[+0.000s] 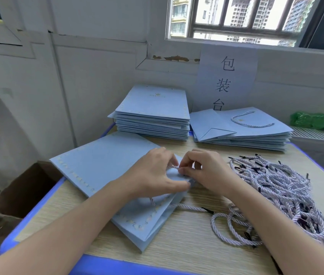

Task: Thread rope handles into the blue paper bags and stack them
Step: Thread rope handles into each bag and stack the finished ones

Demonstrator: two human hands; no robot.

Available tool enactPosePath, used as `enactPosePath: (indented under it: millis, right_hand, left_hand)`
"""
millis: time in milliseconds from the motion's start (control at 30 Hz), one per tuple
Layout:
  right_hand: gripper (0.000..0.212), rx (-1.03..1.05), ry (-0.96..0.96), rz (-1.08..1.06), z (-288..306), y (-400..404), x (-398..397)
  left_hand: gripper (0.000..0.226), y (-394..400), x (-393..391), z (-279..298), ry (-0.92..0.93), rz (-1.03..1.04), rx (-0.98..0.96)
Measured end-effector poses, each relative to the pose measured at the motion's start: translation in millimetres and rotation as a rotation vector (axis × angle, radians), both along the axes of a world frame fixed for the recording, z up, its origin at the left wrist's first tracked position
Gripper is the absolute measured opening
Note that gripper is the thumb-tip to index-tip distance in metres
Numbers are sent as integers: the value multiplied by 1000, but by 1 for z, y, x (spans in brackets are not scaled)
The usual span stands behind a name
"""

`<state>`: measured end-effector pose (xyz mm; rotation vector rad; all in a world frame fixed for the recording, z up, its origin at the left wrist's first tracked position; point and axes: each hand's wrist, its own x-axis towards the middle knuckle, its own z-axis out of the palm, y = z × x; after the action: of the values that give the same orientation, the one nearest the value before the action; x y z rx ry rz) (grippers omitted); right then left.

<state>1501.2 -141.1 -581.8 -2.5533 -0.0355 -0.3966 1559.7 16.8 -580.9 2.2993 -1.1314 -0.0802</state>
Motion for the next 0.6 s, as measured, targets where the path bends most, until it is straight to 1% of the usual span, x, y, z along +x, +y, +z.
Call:
enactPosePath:
  millis: [67, 133, 167, 200, 233, 300, 333, 400, 467, 533, 600]
  right_hand:
    - [13, -49, 29, 29, 5, -3, -3]
    - [20, -43, 75, 42, 10, -6, -7]
    - [23, -20, 84, 42, 12, -7, -9]
    - [25, 9, 72, 36, 13, -8, -10]
    - [24, 37, 36, 21, 14, -8, -11]
    - [21, 92, -78, -32, 15, -9, -11]
    - [18, 118, -135, -56, 16, -9, -12]
    - [18, 125, -209, -89, 15, -10, -13]
    - [16, 36, -192, -98, 9, -9, -11]
    - [11, -89, -107, -113, 2, -4, -8]
    - [15, -160, -49, -160, -2, 4, -5]
  left_hand:
    - [35, 3, 3, 3, 33, 20, -64]
    - [22, 6, 5, 6, 48, 45, -91]
    - [21, 7, 6, 6, 65, 57, -101]
    - [26, 8, 6, 7, 90, 70, -111]
    - [36, 7, 7, 7, 116, 79, -124]
    - [54, 6, 8, 8, 128, 99, -151]
    - [54, 5, 8, 8, 120, 114, -157]
    - [44, 4, 8, 8, 109, 150, -185]
    - [41, 4, 8, 8, 92, 178, -225]
    - [37, 4, 8, 7, 66, 193, -254]
    - [26, 3, 7, 6, 54, 193, -259]
